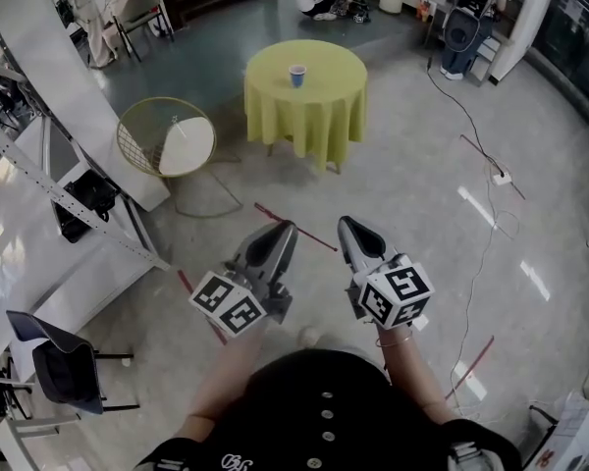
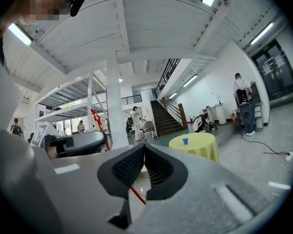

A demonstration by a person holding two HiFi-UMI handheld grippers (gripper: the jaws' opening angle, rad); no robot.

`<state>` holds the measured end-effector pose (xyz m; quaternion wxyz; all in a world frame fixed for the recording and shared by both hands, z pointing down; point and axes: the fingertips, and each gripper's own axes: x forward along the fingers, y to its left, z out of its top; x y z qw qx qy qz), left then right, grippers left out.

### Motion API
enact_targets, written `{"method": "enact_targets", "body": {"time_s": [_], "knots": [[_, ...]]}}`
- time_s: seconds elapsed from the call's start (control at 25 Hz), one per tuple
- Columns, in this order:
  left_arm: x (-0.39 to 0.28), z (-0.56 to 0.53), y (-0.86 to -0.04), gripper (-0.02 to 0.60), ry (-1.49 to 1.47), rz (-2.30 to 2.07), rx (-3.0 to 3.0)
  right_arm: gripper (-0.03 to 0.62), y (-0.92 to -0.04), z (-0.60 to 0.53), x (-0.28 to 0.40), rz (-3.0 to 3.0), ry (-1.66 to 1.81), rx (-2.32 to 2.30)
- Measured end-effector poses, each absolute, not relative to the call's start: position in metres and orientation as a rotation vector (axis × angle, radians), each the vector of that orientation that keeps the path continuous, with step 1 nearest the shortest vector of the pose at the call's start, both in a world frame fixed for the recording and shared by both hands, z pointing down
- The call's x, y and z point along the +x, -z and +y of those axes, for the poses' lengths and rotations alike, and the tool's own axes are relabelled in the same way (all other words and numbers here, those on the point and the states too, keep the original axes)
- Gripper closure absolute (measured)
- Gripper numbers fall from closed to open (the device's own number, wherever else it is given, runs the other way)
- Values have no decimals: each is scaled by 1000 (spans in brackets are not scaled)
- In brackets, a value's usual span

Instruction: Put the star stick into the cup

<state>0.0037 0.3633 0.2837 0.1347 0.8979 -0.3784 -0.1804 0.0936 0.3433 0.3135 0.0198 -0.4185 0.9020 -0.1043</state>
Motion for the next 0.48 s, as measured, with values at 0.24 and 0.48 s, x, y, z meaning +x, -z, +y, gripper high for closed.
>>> {"method": "enact_targets", "body": {"time_s": [0.24,0.48], "knots": [[15,333,-288,560,507,-1085,2581,591,-316,318,108,2776,352,-1326],[18,301,-290,560,513,-1069,2582,591,-320,287,116,2738,370,-1379]]}}
